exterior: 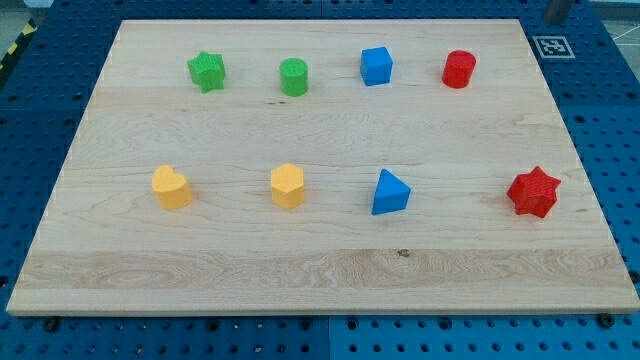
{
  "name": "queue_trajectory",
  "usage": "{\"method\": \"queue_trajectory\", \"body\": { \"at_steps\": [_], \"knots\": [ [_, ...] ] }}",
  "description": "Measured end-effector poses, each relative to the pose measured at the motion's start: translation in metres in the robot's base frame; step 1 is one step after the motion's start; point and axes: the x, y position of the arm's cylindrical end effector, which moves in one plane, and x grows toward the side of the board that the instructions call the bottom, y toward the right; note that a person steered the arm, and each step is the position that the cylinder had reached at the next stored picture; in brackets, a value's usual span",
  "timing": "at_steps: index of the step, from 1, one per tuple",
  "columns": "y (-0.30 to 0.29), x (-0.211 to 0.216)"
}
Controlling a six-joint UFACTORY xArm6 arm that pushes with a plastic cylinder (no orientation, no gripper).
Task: Move the red circle closer to the red star
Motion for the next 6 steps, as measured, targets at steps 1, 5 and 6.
{"method": "queue_trajectory", "body": {
  "at_steps": [1, 5, 6],
  "knots": [
    [-0.023, 0.024],
    [-0.128, 0.061],
    [-0.149, 0.091]
  ]
}}
